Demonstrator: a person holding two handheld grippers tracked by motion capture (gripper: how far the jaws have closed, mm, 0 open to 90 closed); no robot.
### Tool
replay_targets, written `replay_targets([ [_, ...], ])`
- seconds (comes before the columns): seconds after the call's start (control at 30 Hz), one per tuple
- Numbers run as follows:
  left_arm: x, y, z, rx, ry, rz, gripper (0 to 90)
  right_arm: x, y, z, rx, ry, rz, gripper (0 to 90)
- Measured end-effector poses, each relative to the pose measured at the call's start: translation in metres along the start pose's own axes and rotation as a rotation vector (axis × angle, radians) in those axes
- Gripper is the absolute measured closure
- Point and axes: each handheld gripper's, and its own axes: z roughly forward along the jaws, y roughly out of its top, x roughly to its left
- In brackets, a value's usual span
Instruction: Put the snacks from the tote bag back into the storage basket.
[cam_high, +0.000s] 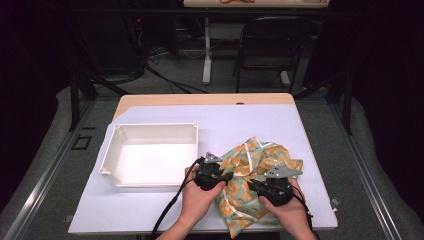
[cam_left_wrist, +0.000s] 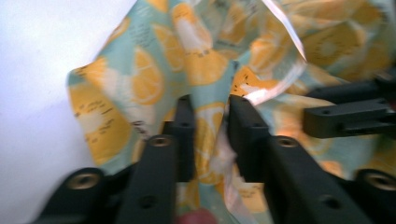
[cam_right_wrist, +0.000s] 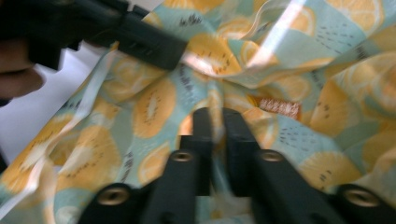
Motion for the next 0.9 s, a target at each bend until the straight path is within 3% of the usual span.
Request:
replay_targets([
  [0.07, 0.002, 0.000, 0.000, 0.008, 0.011, -0.004, 83.5, 0.003, -0.001, -0.005, -0.001, -0.005, -0.005, 90.0],
  [0.13, 0.003, 0.000, -0.002, -0.002, 0.021, -0.018, 84.5, 0.006, -0.002, -0.010, 0.017, 0.058, 0.012, 90.0],
  [0.27, 0.005, -0.001, -0.004, 0.002, 0.024, -0.019, 84.8, 0.026, -0.012, -0.013, 0.049, 0.105, -0.042, 90.0],
  [0.33, 0.006, -0.002, -0.003, 0.010, 0.030, -0.033, 84.7, 0.034, -0.017, -0.010, 0.080, 0.123, -0.058, 90.0],
  [0.37, 0.007, -0.003, -0.001, 0.012, 0.040, -0.039, 84.5, 0.038, -0.024, -0.004, 0.128, 0.131, -0.061, 90.0],
  [0.5, 0.006, -0.009, 0.008, 0.042, 0.062, -0.031, 83.1, 0.039, -0.028, 0.001, 0.180, 0.161, -0.049, 90.0],
  [0.6, 0.005, -0.013, 0.015, 0.054, 0.059, -0.029, 80.7, 0.047, -0.031, 0.007, 0.244, 0.112, -0.119, 90.0],
  [0.77, 0.005, -0.016, 0.017, 0.062, 0.036, -0.017, 79.2, 0.040, -0.033, 0.003, 0.252, 0.132, -0.076, 90.0],
  [0.8, 0.005, -0.016, 0.017, 0.062, 0.035, -0.012, 77.2, 0.039, -0.035, -0.002, 0.231, 0.164, -0.080, 77.5],
  [0.83, 0.004, -0.017, 0.015, 0.059, 0.032, -0.010, 77.2, 0.039, -0.035, -0.002, 0.231, 0.164, -0.080, 77.5],
  [0.9, 0.004, -0.018, 0.012, 0.048, 0.030, -0.008, 74.7, 0.039, -0.034, -0.014, 0.177, 0.225, -0.088, 64.8],
])
